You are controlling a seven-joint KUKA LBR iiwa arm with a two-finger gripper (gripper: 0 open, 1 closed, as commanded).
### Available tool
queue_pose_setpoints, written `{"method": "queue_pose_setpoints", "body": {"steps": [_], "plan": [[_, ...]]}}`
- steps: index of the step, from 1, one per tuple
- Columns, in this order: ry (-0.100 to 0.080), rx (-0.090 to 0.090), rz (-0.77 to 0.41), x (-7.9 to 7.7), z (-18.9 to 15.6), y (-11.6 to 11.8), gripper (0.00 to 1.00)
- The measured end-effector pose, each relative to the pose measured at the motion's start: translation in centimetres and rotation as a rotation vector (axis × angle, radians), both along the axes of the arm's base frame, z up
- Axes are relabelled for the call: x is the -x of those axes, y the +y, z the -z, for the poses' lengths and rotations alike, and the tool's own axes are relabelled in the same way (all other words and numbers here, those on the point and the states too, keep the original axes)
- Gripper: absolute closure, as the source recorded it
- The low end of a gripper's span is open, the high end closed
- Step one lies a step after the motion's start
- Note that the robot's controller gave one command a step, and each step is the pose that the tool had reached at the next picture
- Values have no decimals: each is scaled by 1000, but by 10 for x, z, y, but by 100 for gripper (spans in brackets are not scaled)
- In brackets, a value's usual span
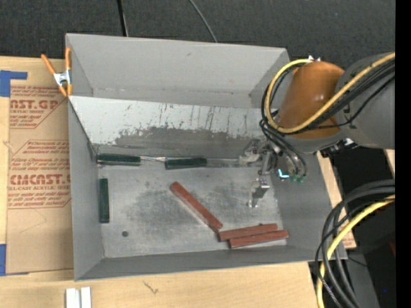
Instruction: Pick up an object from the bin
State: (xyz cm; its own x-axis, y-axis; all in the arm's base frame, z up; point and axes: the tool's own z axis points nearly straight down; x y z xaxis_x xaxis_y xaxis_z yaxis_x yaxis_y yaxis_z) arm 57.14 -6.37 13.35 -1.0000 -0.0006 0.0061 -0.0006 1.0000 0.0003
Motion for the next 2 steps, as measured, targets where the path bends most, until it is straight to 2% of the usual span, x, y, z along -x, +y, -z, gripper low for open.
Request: {"method": "queue_pose_setpoints", "body": {"steps": [1,2], "plan": [[-7,1,0,-2,-4,0,0],[-10,0,7,49,16,28,0]]}}
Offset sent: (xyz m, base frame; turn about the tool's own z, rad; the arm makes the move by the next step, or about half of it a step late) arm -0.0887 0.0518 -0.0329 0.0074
